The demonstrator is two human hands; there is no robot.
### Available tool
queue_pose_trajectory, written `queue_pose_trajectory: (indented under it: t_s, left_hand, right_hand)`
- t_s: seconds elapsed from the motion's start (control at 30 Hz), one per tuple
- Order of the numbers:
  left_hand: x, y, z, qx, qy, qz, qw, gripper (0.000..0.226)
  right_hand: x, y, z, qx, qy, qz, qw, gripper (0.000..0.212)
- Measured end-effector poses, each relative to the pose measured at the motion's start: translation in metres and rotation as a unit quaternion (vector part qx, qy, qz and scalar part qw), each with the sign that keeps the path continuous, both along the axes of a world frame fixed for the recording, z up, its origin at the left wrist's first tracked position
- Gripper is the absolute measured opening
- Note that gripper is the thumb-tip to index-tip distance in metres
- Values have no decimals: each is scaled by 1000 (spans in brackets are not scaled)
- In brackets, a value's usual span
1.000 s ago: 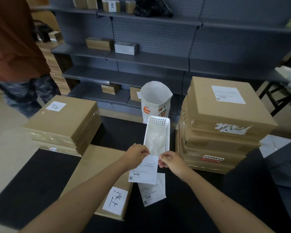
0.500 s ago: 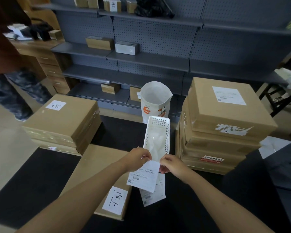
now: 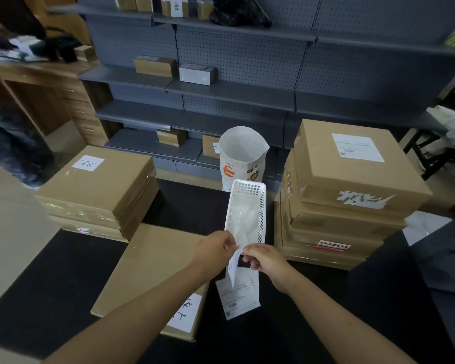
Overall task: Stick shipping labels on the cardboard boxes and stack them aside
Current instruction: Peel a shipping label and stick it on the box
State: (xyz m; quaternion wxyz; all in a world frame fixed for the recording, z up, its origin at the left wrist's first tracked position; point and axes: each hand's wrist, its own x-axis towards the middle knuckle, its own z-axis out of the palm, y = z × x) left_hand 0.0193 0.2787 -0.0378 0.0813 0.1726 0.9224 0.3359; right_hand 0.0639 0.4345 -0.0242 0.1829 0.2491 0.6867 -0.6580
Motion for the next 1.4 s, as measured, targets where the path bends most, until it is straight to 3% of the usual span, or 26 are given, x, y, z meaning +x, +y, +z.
queue_pose_trajectory:
  t_s: [0.2, 0.6, 0.87, 1.23, 1.4]
  left_hand:
    - [9, -1, 0, 78, -77, 11, 994, 16]
    - [17, -7, 5, 8, -1, -69, 998, 25]
    - [20, -4, 10, 20, -3, -58, 998, 25]
    - [15, -12, 8, 19, -82, -85, 993, 23]
    - [13, -9, 2, 102, -155, 20, 982, 16]
  right_hand:
    - [3, -9, 1, 9, 35, -17, 999, 9]
    - [9, -9, -9, 98, 107, 52, 988, 17]
    - [9, -10, -18, 112, 140, 15, 984, 11]
    - [13, -7, -19, 186, 165, 112, 962, 5]
    - [13, -5, -20, 186, 167, 100, 963, 6]
